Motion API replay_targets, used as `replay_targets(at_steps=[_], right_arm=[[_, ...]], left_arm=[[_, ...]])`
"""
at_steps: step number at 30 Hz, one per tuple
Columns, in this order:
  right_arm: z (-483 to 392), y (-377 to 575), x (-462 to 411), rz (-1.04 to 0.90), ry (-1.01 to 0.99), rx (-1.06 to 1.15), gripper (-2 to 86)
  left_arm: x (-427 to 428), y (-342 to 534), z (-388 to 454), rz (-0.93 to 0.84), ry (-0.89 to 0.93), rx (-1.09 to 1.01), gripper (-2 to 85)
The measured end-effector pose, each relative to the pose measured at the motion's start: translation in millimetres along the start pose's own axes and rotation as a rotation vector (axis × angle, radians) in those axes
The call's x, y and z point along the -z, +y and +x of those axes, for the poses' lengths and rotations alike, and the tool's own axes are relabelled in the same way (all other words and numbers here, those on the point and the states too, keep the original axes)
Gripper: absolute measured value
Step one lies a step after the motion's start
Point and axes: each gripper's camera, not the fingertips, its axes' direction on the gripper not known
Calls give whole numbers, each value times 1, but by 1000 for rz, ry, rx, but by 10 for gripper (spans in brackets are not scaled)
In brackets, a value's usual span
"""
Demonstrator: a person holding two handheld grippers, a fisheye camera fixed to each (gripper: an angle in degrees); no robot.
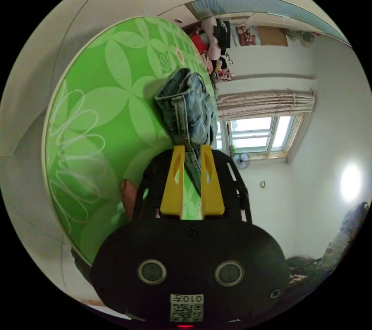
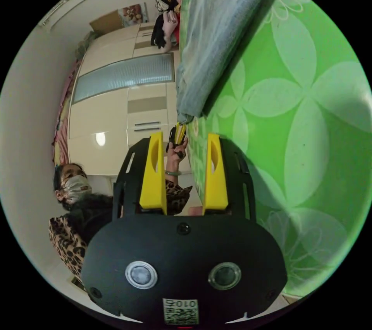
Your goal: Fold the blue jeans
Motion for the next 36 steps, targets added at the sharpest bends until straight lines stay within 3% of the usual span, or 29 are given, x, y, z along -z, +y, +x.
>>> replay_targets(at_steps=[3,10,14,17,20,22,27,32,36], right_arm=[[13,-27,-9,20,6,-7,118],[21,-83,-49,-33,173,48,108],[42,-98,-47,-25,208,1,57],[41,-100,-42,-98,158,71,39],[26,-98,-35,-248,305,203,36],[48,-105,-44,-344,441,148,36],[81,-114,-54,-348,346,100,36],[115,-111,-75,-449,360,72,36],[159,-113,-95,-521,262,-21,39]], left_arm=[[-1,-14,-1,-43,-14,-33,24],[18,-13,53,-103,-259,-292,5],[15,-24,30,-141,-211,-239,3],[25,-24,29,-121,-191,-246,2],[35,-24,36,-154,-187,-321,2],[32,-22,32,-212,-204,-332,2],[56,-7,21,-184,-243,-283,1],[104,36,16,-97,-317,-237,1],[129,55,-9,-24,-318,-126,1]])
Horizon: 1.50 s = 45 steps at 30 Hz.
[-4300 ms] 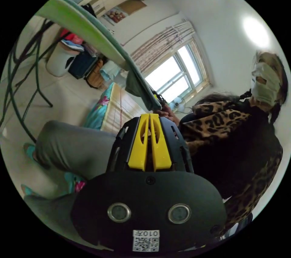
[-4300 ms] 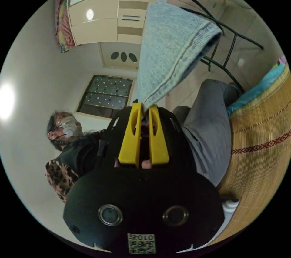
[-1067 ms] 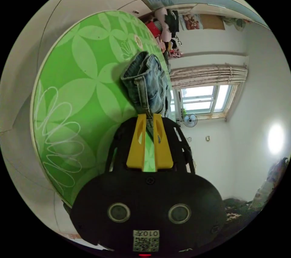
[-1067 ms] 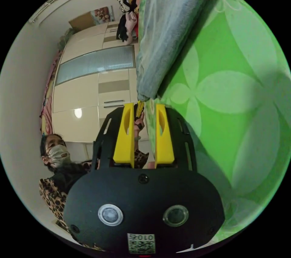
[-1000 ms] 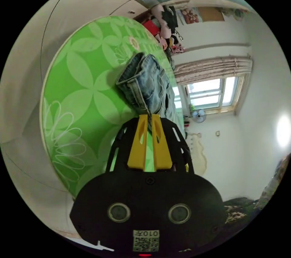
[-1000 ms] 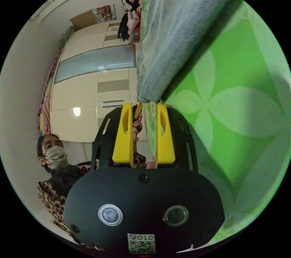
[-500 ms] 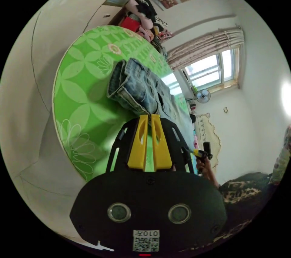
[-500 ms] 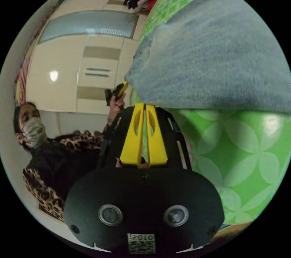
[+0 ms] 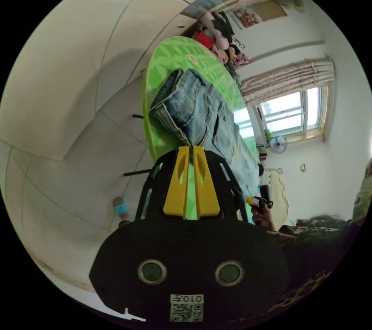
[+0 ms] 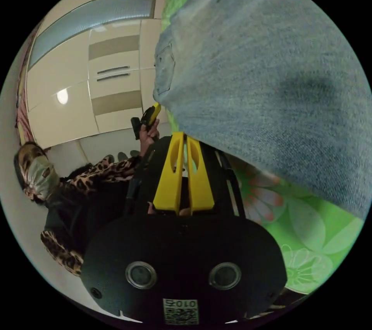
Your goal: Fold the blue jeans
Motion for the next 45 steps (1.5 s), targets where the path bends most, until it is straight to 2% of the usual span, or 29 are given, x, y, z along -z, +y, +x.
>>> replay_targets(at_steps=[2,4,5,7,8,9,11,15,19,21,24,27,30,34,37,38,40,45], right_arm=[[5,1,-6,-75,-40,76,44],[-4,11,-14,-249,-198,328,59],[-4,13,-14,-260,-206,360,61],[7,13,-7,-206,-101,365,68],[10,11,-5,-188,-90,368,69],[14,5,-2,-158,-92,384,73],[14,-12,-2,-114,-64,422,83],[-14,-86,-34,-87,145,572,140],[-48,-164,-96,-138,316,718,156],[-57,-191,-125,-171,348,772,159],[-67,-229,-182,-219,520,861,171],[-57,-273,-236,-262,636,859,179],[-39,-313,-278,-292,664,795,181],[-18,-345,-330,-330,862,736,175],[4,-358,-359,-404,860,679,146],[8,-360,-364,-415,866,672,135],[11,-356,-374,-355,923,681,91],[3,-328,-377,-251,950,780,45]], left_arm=[[12,4,-5,7,0,6,1],[19,9,-5,-5,-33,-12,1],[17,12,-12,-47,-16,-16,1],[16,20,-37,-78,107,35,1],[19,25,-50,-84,200,47,0],[22,27,-55,-86,220,35,0],[50,42,-71,-31,104,75,-1],[89,52,-69,83,33,71,-1],[112,42,-35,145,55,-7,-2],[121,39,-7,133,14,-62,-2],[140,48,39,137,-119,-144,-2],[150,69,54,185,-169,-163,-2],[140,72,28,127,-161,-141,-2],[116,40,-31,45,-41,-159,-2],[109,7,-56,22,132,-200,-1],[107,-7,-61,-8,122,-219,-1],[105,-27,-69,-48,94,-237,0],[99,-70,-72,-66,166,-334,4]])
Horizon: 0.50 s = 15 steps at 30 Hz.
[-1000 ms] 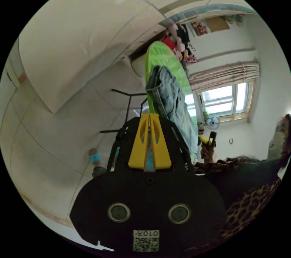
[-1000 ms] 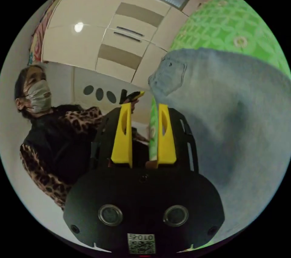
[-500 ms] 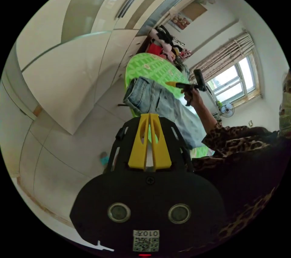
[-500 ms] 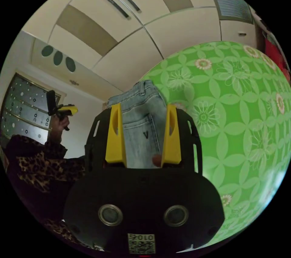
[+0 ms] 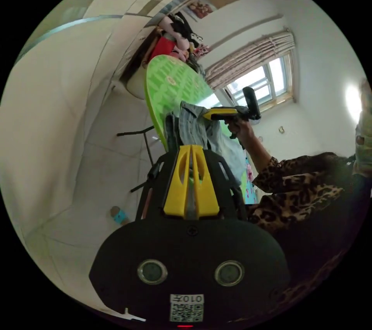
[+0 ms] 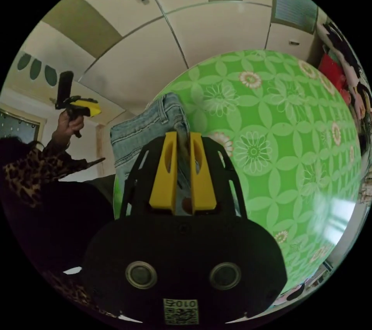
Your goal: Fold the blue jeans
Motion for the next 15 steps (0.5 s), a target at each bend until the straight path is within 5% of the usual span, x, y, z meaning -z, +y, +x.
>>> replay_targets(at_steps=[9,15], right_arm=[[-46,34,14,82,-60,236,26],[-27,48,42,206,-206,325,25]], left_arm=[[-35,-44,37,-14,-50,-280,67],[-82,-54,43,-161,182,-374,64]])
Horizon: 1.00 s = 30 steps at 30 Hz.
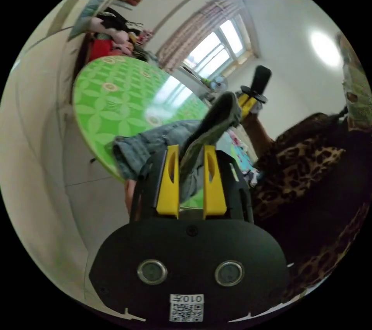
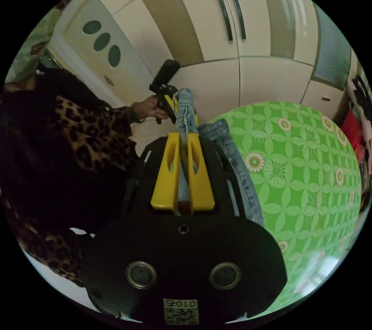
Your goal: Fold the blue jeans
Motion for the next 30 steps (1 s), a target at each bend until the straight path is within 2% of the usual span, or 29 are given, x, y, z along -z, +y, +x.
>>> replay_targets(at_steps=[1,4,6,8,10,12,15,18,21,23,26,30], right_arm=[[5,0,7,33,-27,25,25],[35,-12,11,112,-119,36,24],[64,-26,-12,55,-113,-26,25],[97,-42,-56,-89,-87,-159,26],[130,-49,-116,-241,-73,-286,27],[145,-47,-143,-308,-56,-364,28],[152,-42,-126,-235,-96,-385,27],[145,-36,-80,-89,-127,-333,25],[165,-27,-80,-68,-118,-442,25],[178,-27,-105,-128,-105,-499,26],[192,-25,-116,-127,-142,-532,28],[201,-22,-110,-112,-198,-558,33]], left_arm=[[-5,-4,11,-32,38,-43,56],[12,-2,42,30,4,-110,43],[25,5,50,50,-36,-99,40],[23,19,30,38,-163,61,39],[11,33,-6,-21,-212,239,39],[5,45,-35,-11,-160,344,39],[5,49,-52,44,-44,393,38],[13,25,-26,9,-132,250,37],[8,2,-24,-34,-219,165,36],[-7,6,-64,-106,-185,289,34],[-15,24,-97,-95,-60,435,31],[-20,23,-97,-113,-108,419,27]])
